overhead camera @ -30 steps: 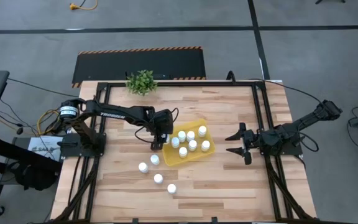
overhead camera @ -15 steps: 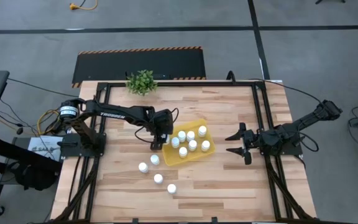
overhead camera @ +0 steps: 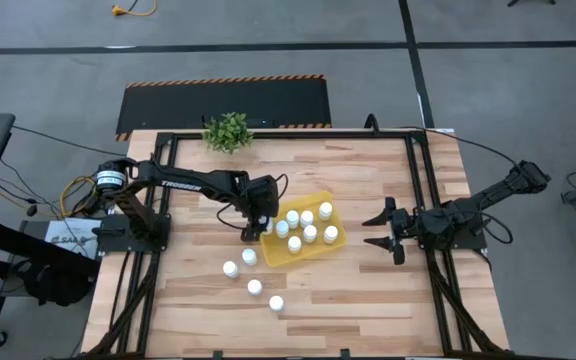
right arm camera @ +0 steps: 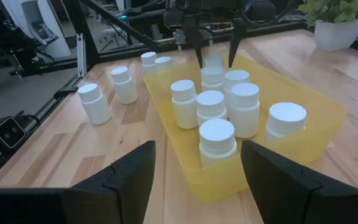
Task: Pick and place pill bottles into a basket
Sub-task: Put the white pill bottle into the yellow bin
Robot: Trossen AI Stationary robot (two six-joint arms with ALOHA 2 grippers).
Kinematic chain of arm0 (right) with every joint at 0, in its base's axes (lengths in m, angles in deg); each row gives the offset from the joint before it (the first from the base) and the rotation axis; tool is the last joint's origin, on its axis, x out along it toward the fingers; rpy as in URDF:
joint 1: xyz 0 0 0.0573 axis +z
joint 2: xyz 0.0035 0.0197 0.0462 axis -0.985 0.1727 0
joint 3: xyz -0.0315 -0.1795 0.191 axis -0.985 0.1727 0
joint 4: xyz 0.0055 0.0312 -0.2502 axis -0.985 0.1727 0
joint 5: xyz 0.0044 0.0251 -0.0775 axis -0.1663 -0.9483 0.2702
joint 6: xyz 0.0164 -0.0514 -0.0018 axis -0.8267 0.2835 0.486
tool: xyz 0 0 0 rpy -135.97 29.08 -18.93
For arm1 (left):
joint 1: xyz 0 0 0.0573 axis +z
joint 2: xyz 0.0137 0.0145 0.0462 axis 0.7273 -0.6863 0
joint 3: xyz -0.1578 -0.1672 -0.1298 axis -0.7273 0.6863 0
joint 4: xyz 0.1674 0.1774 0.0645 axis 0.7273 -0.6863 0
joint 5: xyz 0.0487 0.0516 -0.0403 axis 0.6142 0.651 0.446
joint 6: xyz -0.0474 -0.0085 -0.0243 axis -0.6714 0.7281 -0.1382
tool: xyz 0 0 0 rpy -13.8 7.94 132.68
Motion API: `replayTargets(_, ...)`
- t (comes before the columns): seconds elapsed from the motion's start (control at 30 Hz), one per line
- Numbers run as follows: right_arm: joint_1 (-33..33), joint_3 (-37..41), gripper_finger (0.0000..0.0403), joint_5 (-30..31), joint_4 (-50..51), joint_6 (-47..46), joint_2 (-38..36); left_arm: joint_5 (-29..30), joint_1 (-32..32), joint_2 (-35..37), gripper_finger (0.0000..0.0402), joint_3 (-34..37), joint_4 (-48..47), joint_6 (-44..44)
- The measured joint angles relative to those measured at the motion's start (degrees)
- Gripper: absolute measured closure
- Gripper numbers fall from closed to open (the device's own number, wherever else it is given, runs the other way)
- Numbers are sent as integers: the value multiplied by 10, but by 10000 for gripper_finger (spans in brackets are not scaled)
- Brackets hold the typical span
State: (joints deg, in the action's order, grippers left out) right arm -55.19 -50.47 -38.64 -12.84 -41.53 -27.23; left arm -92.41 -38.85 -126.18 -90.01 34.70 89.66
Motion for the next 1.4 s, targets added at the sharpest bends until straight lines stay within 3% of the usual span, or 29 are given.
replayTargets(0.27,0,0,173,0,0,0,0,0,0,0,105,0,-1,12)
replayTargets(0.9,0,0,173,0,0,0,0,24,0,7,102,-34,-29,73)
replayTargets(1.03,0,0,173,0,0,0,0,45,-1,7,102,-72,-94,91)
replayTargets(1.27,0,0,173,0,0,0,0,101,-23,17,102,-175,-304,104)
replayTargets(1.4,0,0,173,0,0,0,0,97,-34,53,102,-180,-393,81)
